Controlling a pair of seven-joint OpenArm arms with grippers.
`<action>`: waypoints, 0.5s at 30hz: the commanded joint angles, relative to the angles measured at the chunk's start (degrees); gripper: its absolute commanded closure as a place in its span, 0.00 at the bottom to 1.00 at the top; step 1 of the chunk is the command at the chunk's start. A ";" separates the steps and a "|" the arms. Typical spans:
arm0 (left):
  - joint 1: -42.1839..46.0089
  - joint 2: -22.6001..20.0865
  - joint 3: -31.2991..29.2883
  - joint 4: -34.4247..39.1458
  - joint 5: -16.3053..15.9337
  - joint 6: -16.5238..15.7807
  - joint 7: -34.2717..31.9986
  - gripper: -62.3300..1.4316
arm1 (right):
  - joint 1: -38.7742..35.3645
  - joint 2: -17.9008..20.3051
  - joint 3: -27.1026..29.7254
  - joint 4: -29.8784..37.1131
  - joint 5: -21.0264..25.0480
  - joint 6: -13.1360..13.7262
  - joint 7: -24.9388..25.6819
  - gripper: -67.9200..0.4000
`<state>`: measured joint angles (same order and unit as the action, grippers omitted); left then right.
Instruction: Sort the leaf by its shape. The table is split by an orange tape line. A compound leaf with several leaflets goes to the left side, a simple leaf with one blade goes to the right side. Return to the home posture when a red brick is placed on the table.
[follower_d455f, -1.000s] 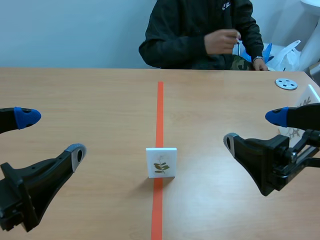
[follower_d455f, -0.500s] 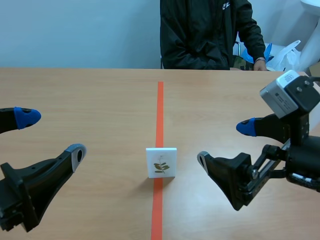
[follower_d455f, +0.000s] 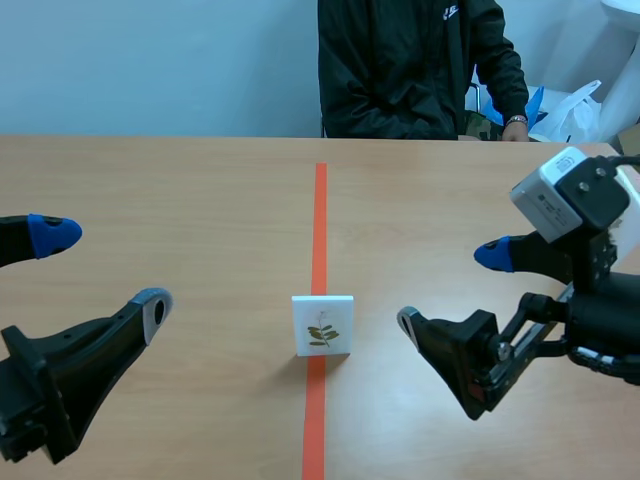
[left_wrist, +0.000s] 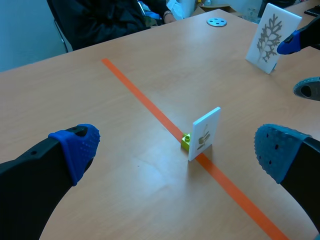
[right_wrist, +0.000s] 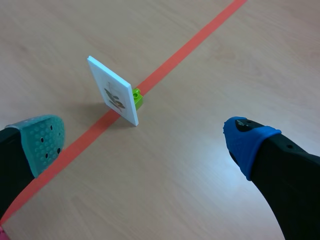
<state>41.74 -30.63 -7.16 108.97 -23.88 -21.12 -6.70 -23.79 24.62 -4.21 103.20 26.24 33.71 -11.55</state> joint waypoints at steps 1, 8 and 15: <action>0.00 0.13 0.15 0.70 -0.37 -0.09 -0.81 0.00 | 1.92 0.70 -2.19 -2.10 -0.85 0.22 2.25 0.00; 0.00 0.13 0.15 0.70 -0.37 -0.09 -0.81 0.00 | 9.68 -0.85 -9.07 -12.13 -9.16 0.20 8.72 0.00; 0.00 0.13 0.15 0.70 -0.37 -0.09 -0.81 0.00 | 19.58 -4.85 -13.88 -25.14 -15.26 0.22 14.58 0.00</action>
<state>41.74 -30.63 -7.16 108.97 -23.86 -21.12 -6.70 -5.37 20.03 -17.85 77.49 10.66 33.82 1.83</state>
